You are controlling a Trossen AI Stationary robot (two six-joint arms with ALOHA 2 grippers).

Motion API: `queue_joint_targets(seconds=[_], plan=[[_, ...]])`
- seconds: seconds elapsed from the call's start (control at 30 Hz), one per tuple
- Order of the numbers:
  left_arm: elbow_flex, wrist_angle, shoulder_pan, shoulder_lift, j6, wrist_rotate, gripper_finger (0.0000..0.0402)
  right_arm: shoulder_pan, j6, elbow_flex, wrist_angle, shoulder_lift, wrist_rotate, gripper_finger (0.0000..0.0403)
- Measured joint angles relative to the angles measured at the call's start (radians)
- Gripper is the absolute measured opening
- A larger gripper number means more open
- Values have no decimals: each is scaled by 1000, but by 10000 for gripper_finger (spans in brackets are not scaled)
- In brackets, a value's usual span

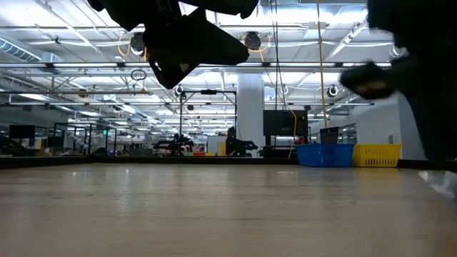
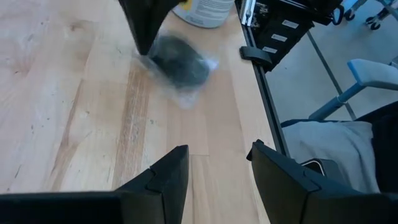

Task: Pick & Place Travel size toiletries
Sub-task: Put the black hairbrush into the bottom blue bin

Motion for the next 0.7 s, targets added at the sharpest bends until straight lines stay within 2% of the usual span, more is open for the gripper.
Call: queue_joint_targets(seconds=[0.17,0.4,0.5,0.7], plan=[[0,2,1,0,0,-14,172,2,-27,34,-6,-68,68,0],[0,6,6,0,-1,-35,172,1,-32,36,-3,-109,67,0],[0,14,6,0,0,-35,172,1,-5,21,28,-99,31,2],[0,21,6,0,0,-35,172,-8,43,2,61,-33,-39,51]])
